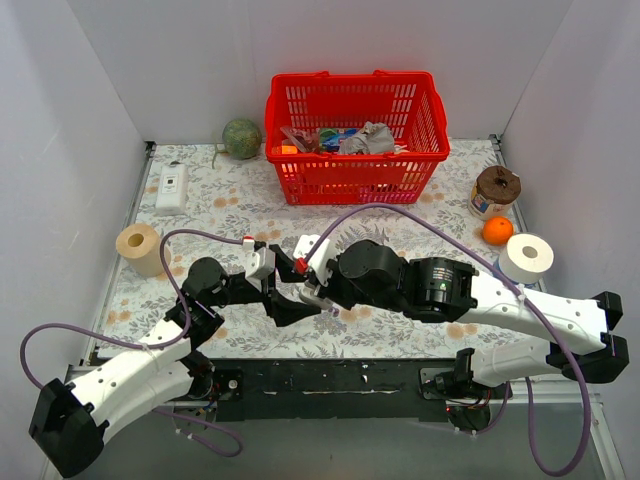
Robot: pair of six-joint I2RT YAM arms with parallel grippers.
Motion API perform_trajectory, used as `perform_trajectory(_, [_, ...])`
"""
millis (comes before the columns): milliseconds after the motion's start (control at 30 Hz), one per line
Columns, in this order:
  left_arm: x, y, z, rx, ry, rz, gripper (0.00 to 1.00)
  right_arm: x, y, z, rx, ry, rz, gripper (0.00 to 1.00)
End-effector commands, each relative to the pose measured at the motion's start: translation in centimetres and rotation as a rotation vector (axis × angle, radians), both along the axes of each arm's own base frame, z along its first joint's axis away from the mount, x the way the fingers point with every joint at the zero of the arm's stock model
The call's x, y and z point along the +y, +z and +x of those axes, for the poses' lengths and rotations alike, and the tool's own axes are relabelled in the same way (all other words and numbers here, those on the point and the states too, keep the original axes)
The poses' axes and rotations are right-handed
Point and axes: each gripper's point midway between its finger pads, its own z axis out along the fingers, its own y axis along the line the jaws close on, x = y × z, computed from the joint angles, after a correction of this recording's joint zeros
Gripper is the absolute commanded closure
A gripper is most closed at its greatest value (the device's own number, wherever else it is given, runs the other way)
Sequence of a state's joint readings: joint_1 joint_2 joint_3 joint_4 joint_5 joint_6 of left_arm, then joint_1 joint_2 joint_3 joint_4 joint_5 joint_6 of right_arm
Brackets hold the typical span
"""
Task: Insert the wireless bluetooth earbuds into the charging case
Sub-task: Open the charging case.
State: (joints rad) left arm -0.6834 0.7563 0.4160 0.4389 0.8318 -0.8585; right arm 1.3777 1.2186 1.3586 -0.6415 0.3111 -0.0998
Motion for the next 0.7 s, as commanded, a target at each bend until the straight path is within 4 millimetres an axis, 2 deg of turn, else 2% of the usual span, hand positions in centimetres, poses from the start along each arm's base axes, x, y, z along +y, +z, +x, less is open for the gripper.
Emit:
perform_trajectory(0, [0.0, 0.7, -0.1, -0.018, -0.012, -0.018, 0.32, 1.1, 2.5, 0.2, -0.014, -0.012, 0.088, 0.99])
perform_trajectory(100, [0.0, 0.8, -0.2, -0.012, -0.016, -0.020, 0.34, 1.2, 2.4, 0.3, -0.014, -0.019, 0.090, 0.99])
perform_trajectory(233, [-0.1, 0.6, -0.3, -0.002, -0.031, -0.012, 0.44, 1.4, 2.4, 0.3, -0.015, -0.019, 0.092, 0.99])
perform_trajectory(367, [-0.2, -0.1, -0.7, 0.010, -0.061, 0.007, 0.61, 1.5, 2.6, 0.3, -0.014, -0.018, 0.101, 0.99])
perform_trajectory(567, [-0.3, -0.1, -0.8, 0.014, -0.069, 0.004, 0.73, 1.4, 2.6, 0.3, -0.014, -0.016, 0.098, 0.99])
perform_trajectory(600, [-0.3, -0.1, -0.7, 0.015, -0.067, 0.003, 0.79, 1.4, 2.4, 0.3, -0.013, -0.015, 0.095, 0.99])
perform_trajectory(667, [-0.3, 0.0, -0.7, 0.011, -0.066, 0.001, 0.86, 1.5, 2.4, 0.2, -0.012, -0.014, 0.095, 0.99])
